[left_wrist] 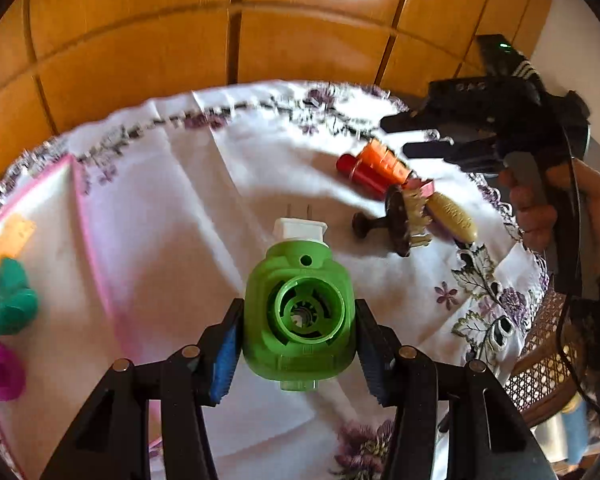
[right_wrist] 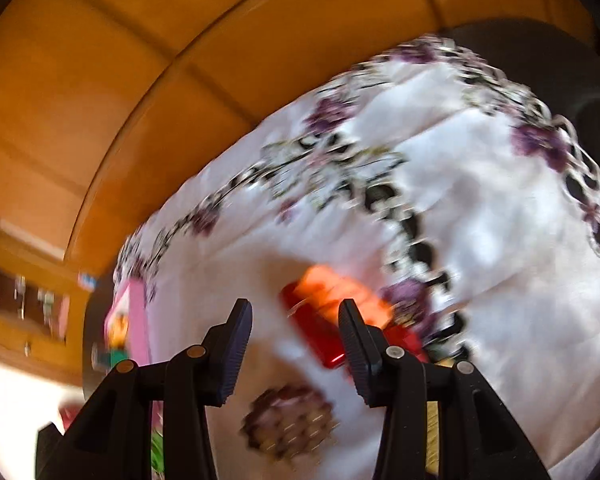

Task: Organize rigid objects
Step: 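Carry the plug device into the tray with the left tool while the right tool grasps the brown comb piece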

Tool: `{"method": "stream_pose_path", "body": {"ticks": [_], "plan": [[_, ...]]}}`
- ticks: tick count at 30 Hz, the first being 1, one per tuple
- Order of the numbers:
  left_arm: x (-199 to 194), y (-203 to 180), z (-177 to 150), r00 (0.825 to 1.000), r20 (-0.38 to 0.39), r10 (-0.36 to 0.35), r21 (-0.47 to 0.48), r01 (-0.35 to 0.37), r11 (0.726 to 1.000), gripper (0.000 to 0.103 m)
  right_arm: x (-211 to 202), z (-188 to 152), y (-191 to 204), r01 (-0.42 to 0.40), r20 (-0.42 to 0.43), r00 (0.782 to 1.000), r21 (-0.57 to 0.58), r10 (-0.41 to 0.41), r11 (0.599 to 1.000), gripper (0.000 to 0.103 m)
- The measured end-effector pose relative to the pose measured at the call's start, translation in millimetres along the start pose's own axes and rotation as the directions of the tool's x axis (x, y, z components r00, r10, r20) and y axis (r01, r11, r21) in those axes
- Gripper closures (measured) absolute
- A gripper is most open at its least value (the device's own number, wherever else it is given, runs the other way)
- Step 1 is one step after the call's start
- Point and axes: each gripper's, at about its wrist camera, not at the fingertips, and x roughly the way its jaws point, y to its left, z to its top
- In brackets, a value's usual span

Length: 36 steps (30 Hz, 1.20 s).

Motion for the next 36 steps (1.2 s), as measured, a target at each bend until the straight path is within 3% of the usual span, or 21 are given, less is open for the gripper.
{"method": "stream_pose_path", "body": {"ticks": [2, 5, 9, 14, 21, 26, 27, 31, 36], "plan": [[-10, 2, -1, 1.000, 0.025, -0.005, -0.008, 0.005, 1.000, 0.050, 2, -9, 17, -0.013, -0.051, 0.999, -0.071, 0.009, 0.997, 0.058], [-21, 5, -4, 0.998, 0.056, -0.011, -0.023, 0.013, 1.000, 0.050, 9, -26, 39, 0.072, -0.099, 0.991, -0.199, -0.094, 0.977, 0.056], [-34, 12, -11, 0.996, 0.090, -0.025, -0.053, 0.029, 0.998, 0.050, 19, -48, 49, 0.150, -0.123, 0.973, -0.311, -0.197, 0.939, 0.041], [-47, 22, -21, 0.994, 0.107, -0.017, -0.082, 0.026, 0.996, 0.050, 23, -58, 60, 0.245, -0.070, 0.953, -0.401, -0.296, 0.883, 0.039], [-65, 42, -33, 0.990, 0.140, 0.003, -0.139, 0.017, 0.990, 0.050, 21, -60, 59, 0.306, -0.048, 0.932, -0.423, -0.358, 0.853, 0.039], [-72, 55, -36, 0.987, 0.163, 0.016, -0.182, 0.014, 0.983, 0.050, 43, -62, 51, 0.308, -0.100, 0.918, -0.429, -0.383, 0.849, 0.038], [-73, 56, -37, 0.986, 0.164, 0.019, -0.187, 0.012, 0.982, 0.050, 49, -63, 48, 0.304, -0.122, 0.914, -0.424, -0.387, 0.853, 0.043], [-78, 61, -40, 0.984, 0.172, 0.043, -0.206, -0.007, 0.979, 0.050, 52, -65, 46, 0.301, -0.092, 0.925, -0.416, -0.369, 0.858, 0.044], [-80, 70, -44, 0.982, 0.163, 0.098, -0.247, -0.055, 0.967, 0.050, 55, -60, 36, 0.279, -0.123, 0.930, -0.375, -0.346, 0.884, 0.044]]}}
